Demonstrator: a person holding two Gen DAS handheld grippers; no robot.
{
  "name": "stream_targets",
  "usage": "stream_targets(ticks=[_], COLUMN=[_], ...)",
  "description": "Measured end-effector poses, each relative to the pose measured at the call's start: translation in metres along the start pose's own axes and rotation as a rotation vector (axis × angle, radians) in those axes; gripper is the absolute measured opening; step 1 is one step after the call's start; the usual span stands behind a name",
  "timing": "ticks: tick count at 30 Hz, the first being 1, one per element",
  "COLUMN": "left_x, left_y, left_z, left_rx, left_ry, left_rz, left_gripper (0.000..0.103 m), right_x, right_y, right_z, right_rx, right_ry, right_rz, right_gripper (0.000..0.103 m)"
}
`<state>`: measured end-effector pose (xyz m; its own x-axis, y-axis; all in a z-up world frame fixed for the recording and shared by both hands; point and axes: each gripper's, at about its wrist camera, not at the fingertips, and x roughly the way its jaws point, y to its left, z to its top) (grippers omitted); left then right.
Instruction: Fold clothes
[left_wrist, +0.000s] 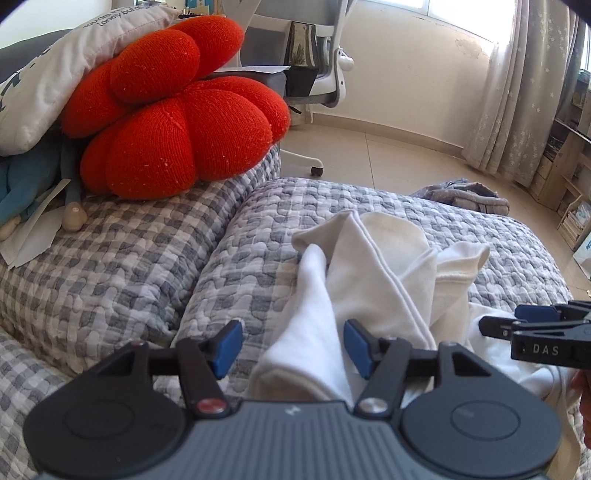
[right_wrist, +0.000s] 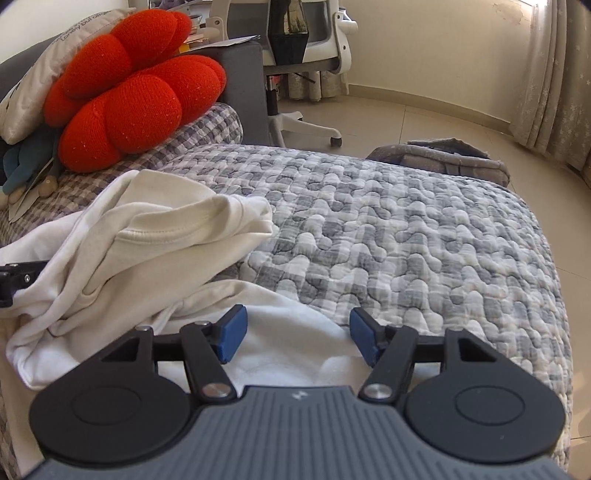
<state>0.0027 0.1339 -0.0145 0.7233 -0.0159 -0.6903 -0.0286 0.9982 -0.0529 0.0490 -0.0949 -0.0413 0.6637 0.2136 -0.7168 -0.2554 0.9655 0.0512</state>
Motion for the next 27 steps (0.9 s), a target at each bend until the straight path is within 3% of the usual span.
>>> stream_targets(ticks=[5, 8, 10, 12, 13, 16, 20, 27], left_x=[0.004, 0.005, 0.006, 0.005, 0.005, -0.001, -0.009, 0.001], left_y=[0.002, 0.001, 0.000, -0.002, -0.003, -0.011, -0.015, -0.026], left_z=[0.002, 0.003, 0.003, 0.004, 0.005, 0.013, 0.025, 0.045], left_rx=[-0.004, -0.015, -0.020, -0.020, -0.018, -0.006, -0.030, -0.048], left_ry=[0.003, 0.001, -0.005, -0.018, -0.029, -0.097, -0.178, -0.210], left_rz=[0.005, 0.013, 0.014, 0.020, 0.026, 0.068, 0.081, 0.045], left_gripper=[0.063, 0.063, 0.054, 0.041, 0.026, 0.012, 0.010, 0.009], right_x=[0.005, 0.004, 0.001, -0.003, -0.007, -0.023, -0.046, -0.082], right_y=[0.011, 0.015, 0.020, 0.022, 0.022, 0.016, 0.005, -0.025], right_z=[-0.001, -0.001, -0.001, -0.001, -0.001, 0.002, 0.003, -0.003], right_rx=[-0.049, -0.053, -0.070, -0.079, -0.073, -0.044, -0.011, 0.073], right_ry=[-0.009, -0.017, -0.016, -0.026, -0.037, -0.086, -0.150, -0.217], right_rz=[0.010, 0.031, 0.017, -0.005, -0.015, -0.066, -0.168, -0.309], right_gripper=[0.064, 0.038, 0.015, 0.012, 0.011, 0.010, 0.009, 0.009])
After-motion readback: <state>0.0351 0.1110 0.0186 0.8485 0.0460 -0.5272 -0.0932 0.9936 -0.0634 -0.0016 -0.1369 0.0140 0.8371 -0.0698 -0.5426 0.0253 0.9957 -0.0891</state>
